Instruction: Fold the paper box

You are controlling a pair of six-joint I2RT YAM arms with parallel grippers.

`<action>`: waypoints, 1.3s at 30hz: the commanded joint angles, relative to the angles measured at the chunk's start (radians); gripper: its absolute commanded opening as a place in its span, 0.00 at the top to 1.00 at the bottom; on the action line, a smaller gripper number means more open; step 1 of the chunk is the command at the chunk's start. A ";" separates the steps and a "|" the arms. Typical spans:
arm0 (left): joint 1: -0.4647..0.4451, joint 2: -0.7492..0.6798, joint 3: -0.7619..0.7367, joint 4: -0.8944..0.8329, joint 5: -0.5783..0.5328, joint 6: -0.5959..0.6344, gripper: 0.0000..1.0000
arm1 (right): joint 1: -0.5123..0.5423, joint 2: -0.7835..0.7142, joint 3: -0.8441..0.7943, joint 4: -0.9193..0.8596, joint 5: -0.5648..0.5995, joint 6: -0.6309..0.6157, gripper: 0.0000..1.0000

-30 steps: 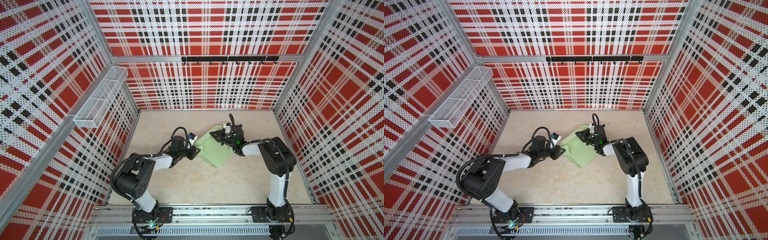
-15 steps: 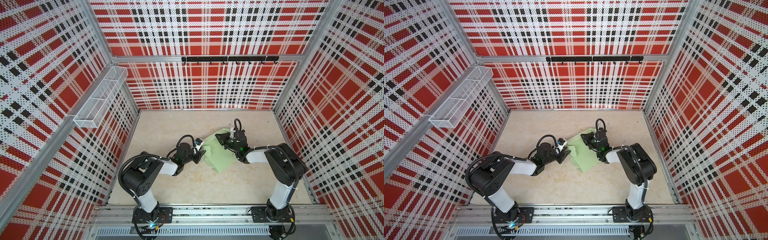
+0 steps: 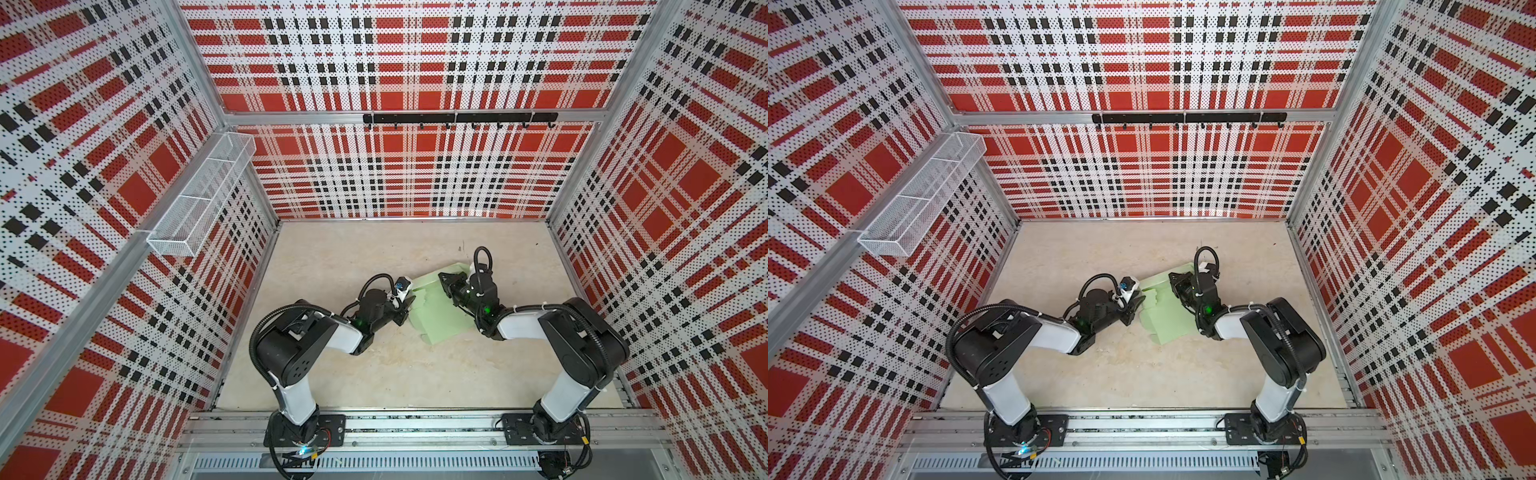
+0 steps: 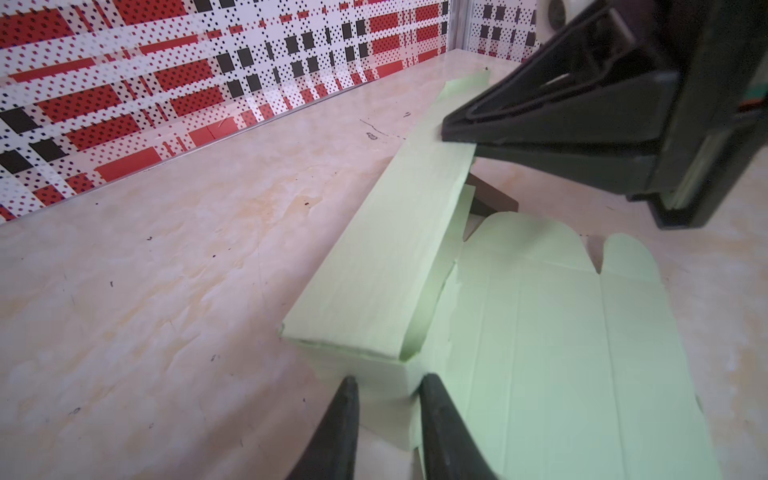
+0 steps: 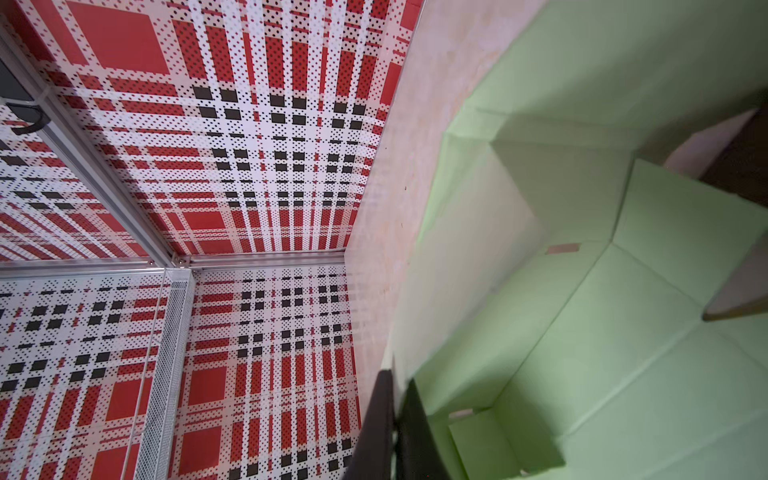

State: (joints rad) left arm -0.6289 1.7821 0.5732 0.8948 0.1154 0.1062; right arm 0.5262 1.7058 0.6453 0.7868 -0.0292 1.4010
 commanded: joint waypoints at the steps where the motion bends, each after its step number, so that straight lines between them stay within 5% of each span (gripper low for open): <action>1: -0.025 0.019 0.014 0.122 -0.030 0.003 0.74 | 0.048 -0.056 -0.052 -0.033 0.020 0.015 1.00; 7: -0.047 0.031 0.005 0.166 -0.114 0.012 0.76 | 0.083 -0.140 -0.097 -0.122 0.086 0.017 1.00; 23: -0.097 0.060 0.022 0.234 -0.289 -0.002 0.88 | 0.151 -0.098 -0.129 -0.027 0.128 0.078 1.00; 29: -0.098 0.077 0.043 0.216 -0.286 -0.012 0.63 | 0.153 -0.134 -0.140 -0.054 0.150 0.069 1.00; 35: -0.078 0.089 0.047 0.203 -0.268 -0.020 0.59 | 0.155 -0.144 -0.146 -0.056 0.140 0.067 1.00; 39: -0.062 0.096 0.042 0.187 -0.263 -0.022 0.65 | 0.155 -0.148 -0.157 -0.043 0.143 0.071 1.00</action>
State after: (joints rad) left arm -0.7006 1.8587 0.5957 1.0401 -0.1646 0.1036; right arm 0.6617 1.5707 0.5175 0.7689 0.1467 1.4780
